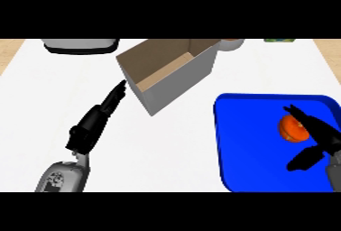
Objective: Pick the squash from the tray and place it in the cardboard box
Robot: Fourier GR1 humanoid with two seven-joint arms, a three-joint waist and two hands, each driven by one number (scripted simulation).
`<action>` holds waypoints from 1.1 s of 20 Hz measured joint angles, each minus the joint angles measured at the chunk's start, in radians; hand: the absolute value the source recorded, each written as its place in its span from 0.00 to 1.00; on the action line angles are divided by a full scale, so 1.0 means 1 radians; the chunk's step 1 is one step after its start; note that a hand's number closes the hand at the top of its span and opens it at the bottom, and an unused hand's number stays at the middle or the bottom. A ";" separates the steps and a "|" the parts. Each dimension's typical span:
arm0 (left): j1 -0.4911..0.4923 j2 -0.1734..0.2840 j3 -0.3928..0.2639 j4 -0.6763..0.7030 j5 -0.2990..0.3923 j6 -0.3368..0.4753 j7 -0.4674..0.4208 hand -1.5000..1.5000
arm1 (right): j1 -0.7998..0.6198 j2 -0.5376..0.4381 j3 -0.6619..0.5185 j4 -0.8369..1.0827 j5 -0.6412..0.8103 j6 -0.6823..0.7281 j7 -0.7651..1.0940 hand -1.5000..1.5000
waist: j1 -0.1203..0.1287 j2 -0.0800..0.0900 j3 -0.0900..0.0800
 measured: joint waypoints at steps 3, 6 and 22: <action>0.008 0.002 0.012 -0.012 0.009 -0.019 0.000 0.50 | -0.023 -0.005 -0.015 0.051 0.013 -0.003 -0.042 1.00 | 0.001 -0.002 -0.003; 0.004 0.001 0.018 0.002 0.000 -0.021 -0.015 0.50 | -0.053 -0.010 -0.012 0.104 0.047 -0.028 -0.084 1.00 | 0.002 -0.005 -0.008; -0.024 -0.027 -0.002 0.035 -0.015 -0.031 -0.018 0.50 | -0.221 0.154 0.490 -0.146 0.330 -0.140 -0.393 1.00 | 0.049 -0.001 0.002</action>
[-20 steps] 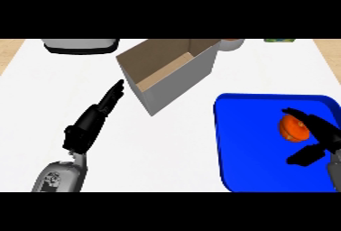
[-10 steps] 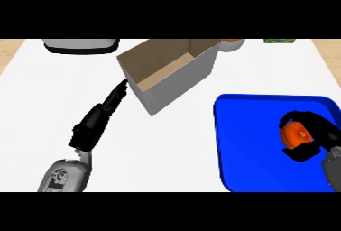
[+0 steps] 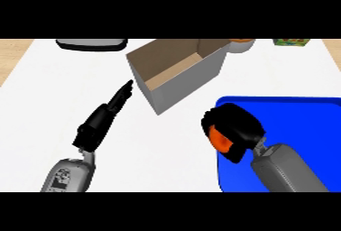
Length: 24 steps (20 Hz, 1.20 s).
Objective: Pick the squash from the tray and place it in the cardboard box
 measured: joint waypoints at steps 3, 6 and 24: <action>0.004 -0.001 0.011 0.015 -0.008 0.014 -0.013 0.50 | -0.014 0.040 0.057 -0.049 0.060 -0.071 -0.015 1.00 | -0.023 0.001 0.001; 0.028 0.011 0.024 -0.012 -0.002 0.010 -0.013 0.50 | -0.006 0.046 0.058 -0.127 0.068 -0.087 -0.037 1.00 | -0.036 0.001 0.001; 0.001 0.003 0.036 -0.023 -0.006 0.006 0.026 0.50 | -0.072 0.123 -0.281 -0.719 -0.384 0.354 0.260 1.00 | -0.052 0.001 0.001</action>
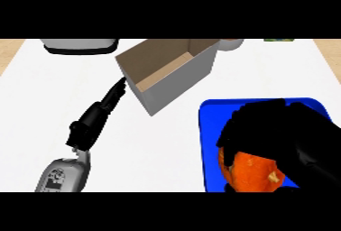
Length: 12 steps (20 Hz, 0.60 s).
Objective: Pick the squash from the tray and place it in the cardboard box
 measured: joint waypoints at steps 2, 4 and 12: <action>0.015 0.004 0.003 -0.001 0.005 -0.010 -0.016 0.50 | -0.062 0.015 -0.037 0.023 -0.021 0.016 0.054 1.00 | 0.003 0.001 0.000; 0.004 0.000 0.007 -0.001 0.005 -0.008 -0.009 0.50 | -0.110 0.037 -0.048 0.040 -0.024 0.018 0.109 1.00 | 0.003 0.001 0.000; -0.016 -0.006 0.014 0.039 -0.009 -0.006 -0.028 0.50 | -0.310 0.068 -0.103 0.237 -0.009 -0.027 0.168 1.00 | 0.007 0.002 0.000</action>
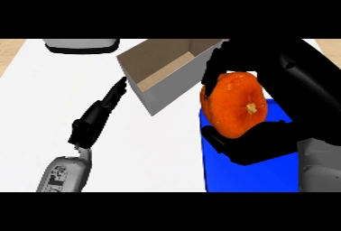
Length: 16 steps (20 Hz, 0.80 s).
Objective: Pick the squash from the tray and place it in the cardboard box
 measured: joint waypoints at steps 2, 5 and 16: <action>0.014 -0.007 -0.010 -0.005 -0.006 0.002 -0.006 0.50 | -0.051 0.005 -0.014 0.065 0.001 -0.013 0.000 1.00 | 0.002 0.000 0.000; 0.005 0.003 0.004 -0.018 0.011 -0.014 0.009 0.50 | -0.121 0.029 -0.022 0.180 0.022 -0.067 -0.014 1.00 | 0.005 0.001 0.000; 0.027 0.000 -0.001 -0.040 0.004 -0.021 0.011 0.50 | -0.277 0.055 0.012 0.558 0.182 -0.278 -0.127 1.00 | 0.010 0.003 0.000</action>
